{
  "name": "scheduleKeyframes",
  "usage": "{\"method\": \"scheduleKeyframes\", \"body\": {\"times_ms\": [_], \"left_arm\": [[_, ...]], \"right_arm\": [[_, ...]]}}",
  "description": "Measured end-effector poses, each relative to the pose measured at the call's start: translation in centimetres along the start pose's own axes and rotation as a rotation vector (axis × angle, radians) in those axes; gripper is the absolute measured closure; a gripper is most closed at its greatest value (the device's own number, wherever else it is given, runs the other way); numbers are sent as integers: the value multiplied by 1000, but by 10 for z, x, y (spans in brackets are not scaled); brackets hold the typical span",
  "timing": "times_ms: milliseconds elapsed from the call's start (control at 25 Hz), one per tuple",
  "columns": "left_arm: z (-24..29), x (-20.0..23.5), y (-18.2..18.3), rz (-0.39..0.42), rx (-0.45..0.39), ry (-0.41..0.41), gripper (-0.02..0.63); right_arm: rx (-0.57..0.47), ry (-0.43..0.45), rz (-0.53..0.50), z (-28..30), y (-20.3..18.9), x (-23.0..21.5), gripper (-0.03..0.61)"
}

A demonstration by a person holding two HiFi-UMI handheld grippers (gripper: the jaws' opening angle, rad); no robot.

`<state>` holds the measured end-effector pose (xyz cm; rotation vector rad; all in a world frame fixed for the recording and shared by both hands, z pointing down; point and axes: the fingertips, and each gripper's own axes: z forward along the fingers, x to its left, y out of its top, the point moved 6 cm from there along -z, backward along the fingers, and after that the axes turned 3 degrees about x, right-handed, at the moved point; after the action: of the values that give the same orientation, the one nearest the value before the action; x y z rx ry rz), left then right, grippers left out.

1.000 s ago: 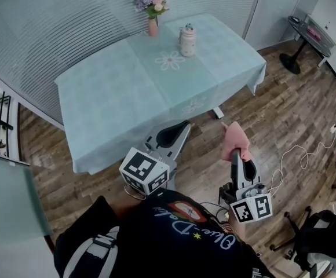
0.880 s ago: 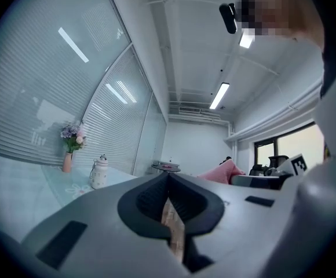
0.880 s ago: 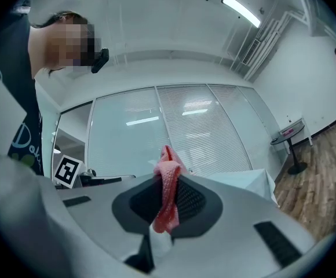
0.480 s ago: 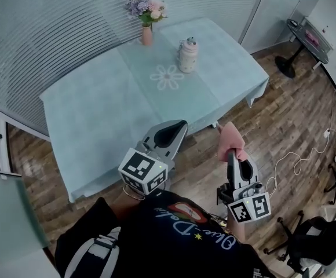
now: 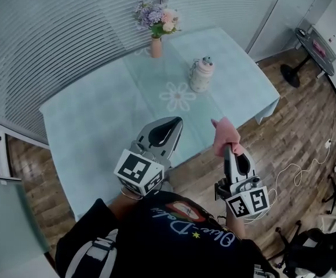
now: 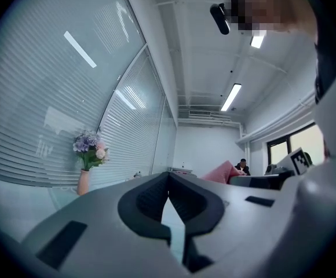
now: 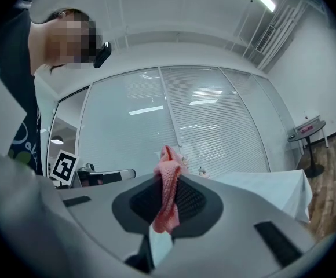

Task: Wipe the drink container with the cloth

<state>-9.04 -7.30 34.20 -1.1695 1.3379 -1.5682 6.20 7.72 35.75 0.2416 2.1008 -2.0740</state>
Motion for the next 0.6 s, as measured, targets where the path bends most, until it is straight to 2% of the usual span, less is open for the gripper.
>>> {"method": "scheduleKeyframes", "body": {"times_ms": [240,600], "left_arm": [[14,49,5,-26,-6,7,609],[21,79,-4,-78,15,71,609]], "right_arm": [[33,-11,-26,69,0,-6,554],[58,7,-83,140,-2,-22,554]]}}
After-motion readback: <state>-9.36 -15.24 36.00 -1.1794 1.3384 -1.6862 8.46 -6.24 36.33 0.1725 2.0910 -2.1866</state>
